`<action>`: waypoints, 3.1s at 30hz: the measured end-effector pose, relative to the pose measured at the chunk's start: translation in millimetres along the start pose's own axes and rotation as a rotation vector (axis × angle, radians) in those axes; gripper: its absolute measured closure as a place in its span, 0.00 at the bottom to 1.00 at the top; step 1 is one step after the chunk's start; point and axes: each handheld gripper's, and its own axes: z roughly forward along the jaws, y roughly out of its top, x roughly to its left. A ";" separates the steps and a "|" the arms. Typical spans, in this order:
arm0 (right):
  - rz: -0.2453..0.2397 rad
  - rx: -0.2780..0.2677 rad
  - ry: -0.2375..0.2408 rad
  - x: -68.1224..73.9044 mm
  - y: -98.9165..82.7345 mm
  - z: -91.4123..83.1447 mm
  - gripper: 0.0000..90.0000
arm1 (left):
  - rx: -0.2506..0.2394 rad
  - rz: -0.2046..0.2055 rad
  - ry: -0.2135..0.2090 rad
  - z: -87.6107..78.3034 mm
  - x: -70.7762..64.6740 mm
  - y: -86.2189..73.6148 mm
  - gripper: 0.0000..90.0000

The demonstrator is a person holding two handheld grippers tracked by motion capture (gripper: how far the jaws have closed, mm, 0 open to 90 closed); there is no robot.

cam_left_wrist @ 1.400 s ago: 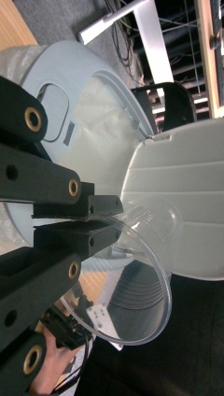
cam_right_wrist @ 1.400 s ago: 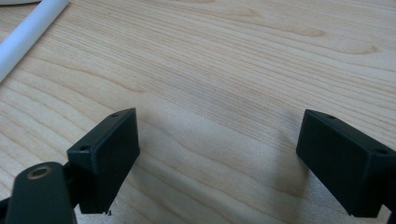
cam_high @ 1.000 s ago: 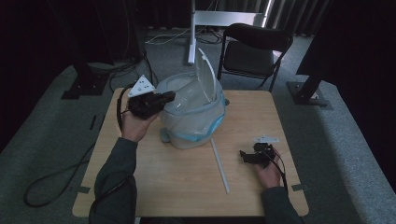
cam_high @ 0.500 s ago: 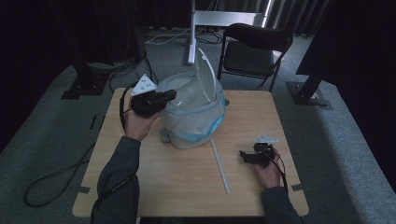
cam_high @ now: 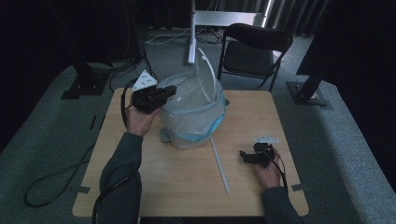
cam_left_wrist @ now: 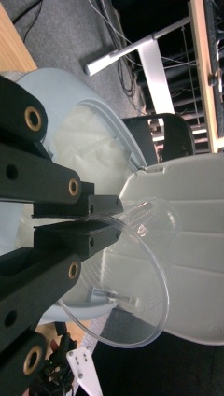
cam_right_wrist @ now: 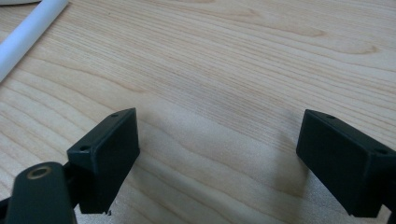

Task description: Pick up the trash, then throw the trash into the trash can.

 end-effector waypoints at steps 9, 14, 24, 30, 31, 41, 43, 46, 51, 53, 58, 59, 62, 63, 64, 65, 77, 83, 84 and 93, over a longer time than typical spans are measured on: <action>0.000 0.000 0.000 0.0 0.0 0.0 0.13 | -0.003 -0.020 0.016 7.1 5.6 3.1 0.95; 0.000 -0.001 0.000 0.0 0.0 0.1 0.13 | -0.005 -0.030 0.018 11.3 6.4 2.1 0.95; 0.000 -0.001 0.000 0.0 0.0 0.1 0.13 | -0.019 -0.075 -0.005 12.1 13.8 -4.6 0.71; 0.000 -0.001 0.000 0.1 0.0 0.1 0.13 | -0.026 -0.077 -0.006 6.8 12.6 -5.5 0.69; 0.000 -0.001 0.000 0.0 0.0 0.1 0.13 | -0.025 -0.074 -0.005 5.9 11.6 -5.7 0.69; -0.001 0.000 0.000 -0.1 0.0 0.0 0.13 | -0.042 -0.074 -0.016 -4.4 2.0 -10.1 0.66; -0.001 0.000 0.000 0.0 0.0 0.0 0.13 | -0.048 -0.076 -0.021 -5.9 0.2 -10.5 0.66; 0.000 0.000 0.000 0.0 0.0 0.0 0.13 | -0.053 -0.077 -0.030 -7.8 -2.0 -10.7 0.66; 0.000 0.000 0.000 0.0 0.0 0.0 0.13 | -0.061 -0.070 -0.041 -10.6 -6.0 -9.3 0.66; 0.000 0.000 0.000 0.0 0.0 0.0 0.13 | -0.067 -0.071 -0.044 -11.6 -7.7 -8.8 0.66; -0.001 0.000 0.000 0.0 0.0 0.0 0.13 | -0.067 -0.057 -0.065 -10.2 -18.5 -9.2 0.64; -0.001 0.000 0.000 -0.1 0.0 0.0 0.13 | -0.067 -0.057 -0.065 -10.2 -18.5 -9.2 0.63; -0.001 0.000 0.000 -0.1 0.0 0.0 0.13 | -0.062 -0.047 -0.077 -9.1 -24.3 -9.1 0.62; -0.001 0.000 0.000 0.0 0.0 0.0 0.13 | -0.063 -0.046 -0.080 -9.1 -25.2 -9.1 0.62; -0.001 0.001 0.000 -0.1 0.0 0.0 0.13 | -0.064 -0.048 -0.082 -8.9 -26.2 -9.2 0.62; -0.002 0.000 0.000 -0.1 0.0 0.0 0.13 | -0.063 -0.048 -0.086 -8.7 -27.1 -9.4 0.62; -0.001 0.001 0.000 0.0 0.0 -0.1 0.13 | -0.059 -0.030 -0.104 -2.5 -44.3 -13.4 0.59; 0.000 0.001 0.000 0.0 0.0 -0.1 0.13 | -0.055 -0.028 -0.120 0.2 -50.6 -15.5 0.58; 0.000 0.001 0.000 0.0 0.0 -0.1 0.13 | -0.054 -0.028 -0.122 0.6 -51.7 -15.8 0.58; 0.000 0.001 0.000 0.0 0.0 -0.1 0.13 | -0.041 -0.021 -0.145 3.9 -61.3 -21.1 0.58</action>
